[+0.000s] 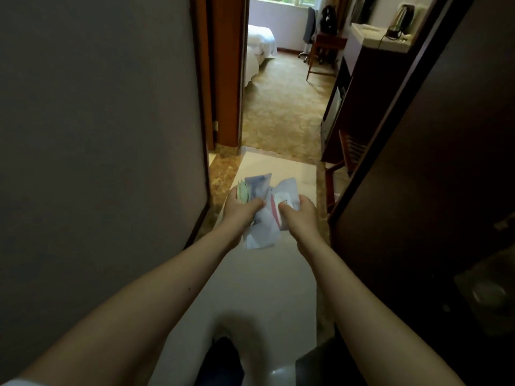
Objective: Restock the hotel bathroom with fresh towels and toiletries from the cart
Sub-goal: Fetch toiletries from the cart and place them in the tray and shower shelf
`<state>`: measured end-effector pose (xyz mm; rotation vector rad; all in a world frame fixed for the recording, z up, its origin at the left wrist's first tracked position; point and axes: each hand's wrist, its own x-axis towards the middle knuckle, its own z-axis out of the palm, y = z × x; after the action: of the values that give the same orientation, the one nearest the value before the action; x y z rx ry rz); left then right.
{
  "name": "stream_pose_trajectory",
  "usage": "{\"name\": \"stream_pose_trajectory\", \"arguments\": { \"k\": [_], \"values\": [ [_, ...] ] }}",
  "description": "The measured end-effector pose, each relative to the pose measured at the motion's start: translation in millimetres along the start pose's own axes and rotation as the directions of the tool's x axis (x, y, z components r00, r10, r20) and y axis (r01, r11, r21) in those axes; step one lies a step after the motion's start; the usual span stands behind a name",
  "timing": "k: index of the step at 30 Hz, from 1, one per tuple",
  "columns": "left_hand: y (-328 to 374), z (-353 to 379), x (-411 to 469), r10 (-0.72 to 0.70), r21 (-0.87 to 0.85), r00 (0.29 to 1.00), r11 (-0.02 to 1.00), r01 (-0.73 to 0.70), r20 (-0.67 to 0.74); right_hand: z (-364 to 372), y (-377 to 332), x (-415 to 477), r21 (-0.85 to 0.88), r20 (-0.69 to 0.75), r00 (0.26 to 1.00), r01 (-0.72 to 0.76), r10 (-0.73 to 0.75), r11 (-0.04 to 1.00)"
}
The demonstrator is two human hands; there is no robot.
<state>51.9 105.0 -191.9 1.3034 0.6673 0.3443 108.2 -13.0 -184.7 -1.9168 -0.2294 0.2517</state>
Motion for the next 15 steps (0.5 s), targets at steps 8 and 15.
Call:
{"name": "stream_pose_trajectory", "arguments": {
  "k": [8, 15],
  "values": [
    [77, 40, 174, 0.046, 0.077, 0.996, 0.996, -0.052, 0.073, 27, -44, 171, 0.049, -0.082, 0.996, -0.031, 0.035, 0.998],
    [98, 62, 289, 0.042, 0.132, 0.998, 0.99, -0.047, 0.041, 52, -49, 293, 0.065, -0.04, 0.995, -0.084, 0.087, 0.994]
  ]
}}
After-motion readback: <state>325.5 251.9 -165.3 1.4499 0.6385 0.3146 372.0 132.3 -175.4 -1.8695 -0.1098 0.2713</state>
